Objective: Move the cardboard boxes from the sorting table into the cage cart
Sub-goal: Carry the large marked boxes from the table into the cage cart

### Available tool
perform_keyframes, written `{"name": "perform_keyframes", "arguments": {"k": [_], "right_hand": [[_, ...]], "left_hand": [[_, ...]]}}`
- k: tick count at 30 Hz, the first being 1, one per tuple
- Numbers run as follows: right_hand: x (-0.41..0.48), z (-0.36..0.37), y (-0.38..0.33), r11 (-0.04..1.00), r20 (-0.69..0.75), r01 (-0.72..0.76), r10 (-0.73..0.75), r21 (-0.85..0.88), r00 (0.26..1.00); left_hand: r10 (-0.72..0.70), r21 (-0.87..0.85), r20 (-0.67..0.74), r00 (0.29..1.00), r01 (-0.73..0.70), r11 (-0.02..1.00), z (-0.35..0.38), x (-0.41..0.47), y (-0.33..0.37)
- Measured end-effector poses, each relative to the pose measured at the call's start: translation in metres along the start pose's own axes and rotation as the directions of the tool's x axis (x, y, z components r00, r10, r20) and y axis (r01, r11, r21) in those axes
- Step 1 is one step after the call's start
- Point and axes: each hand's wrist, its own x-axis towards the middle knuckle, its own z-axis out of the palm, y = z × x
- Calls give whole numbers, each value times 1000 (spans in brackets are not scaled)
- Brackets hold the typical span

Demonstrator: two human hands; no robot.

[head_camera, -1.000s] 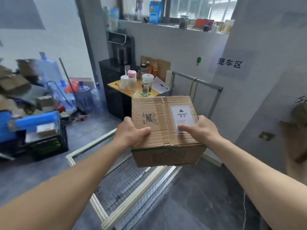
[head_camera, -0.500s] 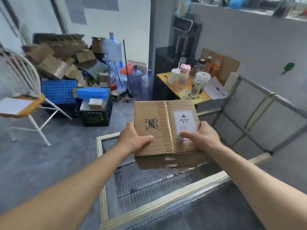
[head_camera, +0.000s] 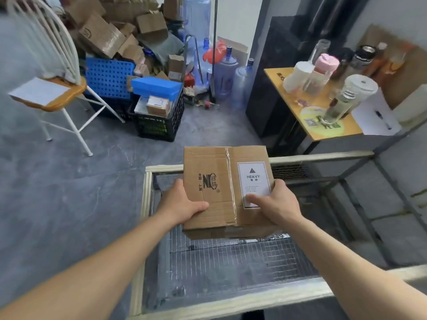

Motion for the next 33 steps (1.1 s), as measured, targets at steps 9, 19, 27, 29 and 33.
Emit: {"name": "perform_keyframes", "arguments": {"k": [9, 19, 27, 29, 33], "right_hand": [[67, 90, 56, 999, 193, -6, 15, -52, 981], [123, 190, 114, 995, 311, 10, 21, -97, 950], [178, 276, 144, 998, 357, 10, 13, -64, 934], [192, 295, 148, 998, 361, 10, 12, -59, 932], [218, 330, 154, 998, 369, 12, 10, -58, 929]], "left_hand": [[-243, -3, 15, 970, 243, 970, 84, 45, -78], [-360, 23, 1, 933, 360, 933, 155, 97, -160], [-417, 58, -31, 909, 418, 907, 193, 159, -223], [-426, 60, -40, 904, 427, 902, 201, 176, -237], [-442, 69, -58, 895, 445, 893, 216, 210, -264]]}}
